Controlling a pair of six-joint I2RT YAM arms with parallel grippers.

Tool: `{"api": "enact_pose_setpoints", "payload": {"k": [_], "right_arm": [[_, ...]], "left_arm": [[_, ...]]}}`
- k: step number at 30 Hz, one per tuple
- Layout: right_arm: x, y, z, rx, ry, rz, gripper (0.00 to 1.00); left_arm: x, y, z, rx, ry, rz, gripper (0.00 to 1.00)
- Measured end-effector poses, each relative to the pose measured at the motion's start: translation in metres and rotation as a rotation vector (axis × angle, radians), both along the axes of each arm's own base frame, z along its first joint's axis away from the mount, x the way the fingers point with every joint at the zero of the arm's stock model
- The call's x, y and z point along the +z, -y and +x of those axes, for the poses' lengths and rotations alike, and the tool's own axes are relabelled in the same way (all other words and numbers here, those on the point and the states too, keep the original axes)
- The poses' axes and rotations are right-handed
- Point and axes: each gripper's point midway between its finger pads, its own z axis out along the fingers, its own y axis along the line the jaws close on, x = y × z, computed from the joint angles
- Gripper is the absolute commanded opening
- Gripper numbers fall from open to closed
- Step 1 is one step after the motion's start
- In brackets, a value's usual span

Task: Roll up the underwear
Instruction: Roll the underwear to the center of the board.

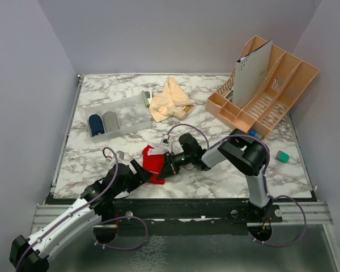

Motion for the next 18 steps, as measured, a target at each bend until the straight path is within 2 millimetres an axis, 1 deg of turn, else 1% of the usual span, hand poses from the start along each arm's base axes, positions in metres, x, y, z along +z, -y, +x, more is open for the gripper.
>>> {"api": "enact_pose_setpoints", "payload": {"k": [3,6,7,13,18], "right_arm": [[-0.001,0.000,0.000,0.000,-0.031,-0.010,0.07],[-0.001,0.000,0.000,-0.001,-0.048,-0.018,0.08],[-0.001,0.000,0.000,-0.001,-0.052,-0.019,0.08],[-0.002,0.001,0.001,-0.011,-0.085,-0.030,0.08],[-0.003,0.001,0.001,-0.022,-0.118,-0.040,0.09]], "left_arm": [[-0.002,0.001,0.001,-0.005,-0.003,0.009,0.68],[-0.004,0.001,0.001,-0.005,-0.011,0.016,0.67],[-0.005,0.001,0.001,-0.002,-0.015,0.015,0.67],[-0.002,0.004,0.004,0.013,-0.013,-0.013,0.80],[0.005,0.006,0.003,-0.001,0.025,-0.054,0.81]]}}
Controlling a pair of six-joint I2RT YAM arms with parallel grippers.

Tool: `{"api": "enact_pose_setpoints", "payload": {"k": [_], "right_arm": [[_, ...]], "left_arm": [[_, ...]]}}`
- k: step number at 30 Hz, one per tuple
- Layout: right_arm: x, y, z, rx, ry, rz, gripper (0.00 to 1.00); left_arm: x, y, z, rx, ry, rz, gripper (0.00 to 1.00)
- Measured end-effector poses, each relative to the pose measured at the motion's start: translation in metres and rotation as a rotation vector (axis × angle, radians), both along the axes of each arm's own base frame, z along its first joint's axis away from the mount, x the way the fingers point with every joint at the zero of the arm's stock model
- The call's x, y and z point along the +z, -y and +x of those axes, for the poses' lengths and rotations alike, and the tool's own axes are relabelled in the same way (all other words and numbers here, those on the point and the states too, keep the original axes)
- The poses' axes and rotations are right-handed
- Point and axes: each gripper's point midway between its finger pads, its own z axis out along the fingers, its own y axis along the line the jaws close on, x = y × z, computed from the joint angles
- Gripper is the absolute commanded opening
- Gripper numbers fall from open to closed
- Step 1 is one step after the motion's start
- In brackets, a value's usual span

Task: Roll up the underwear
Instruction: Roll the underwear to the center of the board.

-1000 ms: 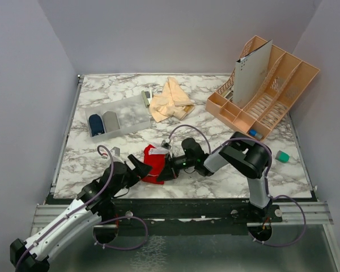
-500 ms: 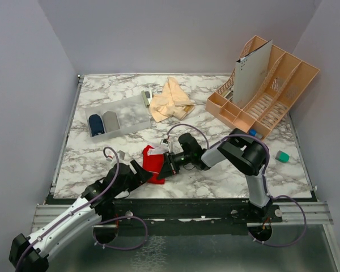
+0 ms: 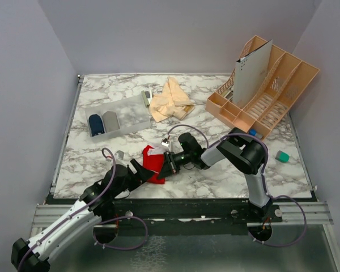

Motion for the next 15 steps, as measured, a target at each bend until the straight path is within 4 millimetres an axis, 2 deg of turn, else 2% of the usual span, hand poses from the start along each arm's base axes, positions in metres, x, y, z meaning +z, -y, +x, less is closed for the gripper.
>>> {"api": "enact_pose_setpoints", "payload": {"k": [6,10,12,15], "right_arm": [[0.000,0.001,0.000,-0.004,-0.041,-0.006,0.09],[0.000,0.001,0.000,-0.005,-0.047,-0.008,0.09],[0.000,0.001,0.000,-0.004,-0.048,-0.009,0.09],[0.000,0.002,0.000,-0.005,-0.049,-0.010,0.09]], "left_arm": [[0.009,0.007,-0.004,-0.048,0.025,-0.041,0.79],[-0.006,0.006,-0.010,-0.068,-0.033,0.006,0.76],[-0.007,0.008,-0.008,-0.070,-0.051,0.021,0.72],[-0.010,0.010,-0.006,-0.069,-0.087,0.054,0.71]]}}
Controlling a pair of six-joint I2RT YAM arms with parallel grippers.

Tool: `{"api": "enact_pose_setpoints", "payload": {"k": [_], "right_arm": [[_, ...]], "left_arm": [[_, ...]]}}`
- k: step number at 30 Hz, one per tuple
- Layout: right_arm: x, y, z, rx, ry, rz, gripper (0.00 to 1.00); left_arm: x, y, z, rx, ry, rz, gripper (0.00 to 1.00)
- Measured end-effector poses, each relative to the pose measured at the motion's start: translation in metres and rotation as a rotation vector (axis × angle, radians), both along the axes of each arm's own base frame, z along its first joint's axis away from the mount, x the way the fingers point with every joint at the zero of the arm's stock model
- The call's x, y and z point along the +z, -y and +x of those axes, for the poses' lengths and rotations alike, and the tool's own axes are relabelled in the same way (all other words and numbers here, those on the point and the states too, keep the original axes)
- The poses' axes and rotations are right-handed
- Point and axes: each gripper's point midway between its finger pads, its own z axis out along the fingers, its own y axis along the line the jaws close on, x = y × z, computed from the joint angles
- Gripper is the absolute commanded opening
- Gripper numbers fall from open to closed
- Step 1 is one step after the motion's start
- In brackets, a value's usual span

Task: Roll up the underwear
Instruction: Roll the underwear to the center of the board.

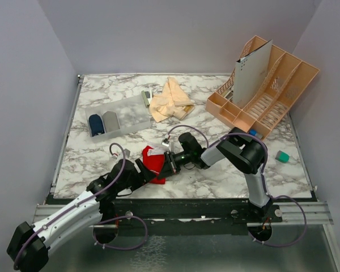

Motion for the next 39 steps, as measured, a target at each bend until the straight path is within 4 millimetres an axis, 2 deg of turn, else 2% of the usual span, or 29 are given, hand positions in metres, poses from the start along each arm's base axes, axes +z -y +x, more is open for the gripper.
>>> {"api": "enact_pose_setpoints", "payload": {"k": [7,13,18,21,23,27,33,35,39], "right_arm": [[0.000,0.002,-0.001,0.004,-0.002,-0.014,0.12],[0.002,0.006,-0.004,0.006,0.005,-0.014,0.14],[0.004,0.010,-0.005,-0.011,0.018,-0.023,0.14],[0.004,0.013,-0.006,-0.023,0.021,-0.029,0.14],[0.004,0.014,-0.006,-0.029,0.016,-0.029,0.15],[0.004,0.015,-0.006,-0.037,0.010,-0.024,0.25],[0.015,0.018,-0.007,-0.037,0.042,-0.014,0.53],[0.020,0.020,-0.006,-0.040,0.069,-0.016,0.58],[0.032,0.025,0.003,-0.074,0.176,-0.049,0.69]], "left_arm": [[-0.003,0.002,0.008,0.020,-0.019,0.025,0.62],[-0.004,0.001,0.010,0.044,-0.020,0.025,0.61],[-0.006,0.002,0.017,0.062,-0.023,0.045,0.54],[-0.008,0.004,0.021,0.067,-0.032,0.061,0.42],[-0.010,0.004,0.022,0.068,-0.030,0.067,0.37],[-0.014,0.006,0.025,0.067,-0.030,0.068,0.28],[-0.016,0.010,0.029,0.064,-0.024,0.069,0.05],[-0.016,0.010,0.029,0.064,-0.022,0.069,0.00],[-0.016,0.010,0.029,0.063,-0.022,0.069,0.00]]}}
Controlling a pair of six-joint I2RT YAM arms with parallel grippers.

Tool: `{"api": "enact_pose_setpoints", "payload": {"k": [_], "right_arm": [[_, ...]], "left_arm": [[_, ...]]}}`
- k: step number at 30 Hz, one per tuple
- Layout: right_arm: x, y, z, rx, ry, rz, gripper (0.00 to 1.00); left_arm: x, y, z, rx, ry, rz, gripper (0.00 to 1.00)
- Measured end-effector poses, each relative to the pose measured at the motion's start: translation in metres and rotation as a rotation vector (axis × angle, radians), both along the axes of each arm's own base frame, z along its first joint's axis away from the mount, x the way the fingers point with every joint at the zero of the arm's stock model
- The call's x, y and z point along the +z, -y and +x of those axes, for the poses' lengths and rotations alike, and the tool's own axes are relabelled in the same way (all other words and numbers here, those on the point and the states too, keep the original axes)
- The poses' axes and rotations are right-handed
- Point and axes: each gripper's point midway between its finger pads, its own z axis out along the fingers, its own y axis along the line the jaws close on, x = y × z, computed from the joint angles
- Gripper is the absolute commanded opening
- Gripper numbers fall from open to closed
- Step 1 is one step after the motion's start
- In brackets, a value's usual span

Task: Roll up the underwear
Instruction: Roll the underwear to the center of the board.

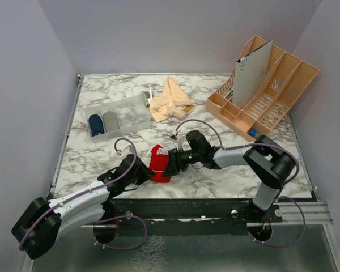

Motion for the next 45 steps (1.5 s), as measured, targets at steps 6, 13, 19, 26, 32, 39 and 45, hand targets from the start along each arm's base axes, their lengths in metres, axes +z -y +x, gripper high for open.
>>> {"api": "enact_pose_setpoints", "payload": {"k": [6,13,19,26,32,39,45], "right_arm": [[0.037,0.019,0.028,-0.119,0.266,-0.056,0.69],[0.124,0.083,0.057,-0.481,0.651,0.034,1.00],[0.109,0.107,0.059,-0.500,0.845,0.015,0.85],[0.083,0.068,0.018,-0.134,1.143,0.006,0.75],[0.023,0.032,-0.037,0.263,1.423,-0.087,0.73],[-0.005,0.024,-0.021,0.356,1.633,-0.222,0.69],[0.001,0.006,-0.010,0.340,1.749,-0.225,0.48]], "left_arm": [[0.000,0.001,0.001,-0.008,0.004,0.003,0.00],[0.004,0.007,0.001,-0.053,0.000,-0.002,0.00],[0.006,0.017,0.006,-0.129,-0.040,0.005,0.00],[0.009,0.018,0.019,-0.182,-0.100,0.018,0.00],[0.012,0.016,0.022,-0.210,-0.125,0.024,0.00],[0.011,0.016,0.018,-0.226,-0.141,0.017,0.00],[0.011,0.017,0.017,-0.230,-0.144,0.014,0.00]]}}
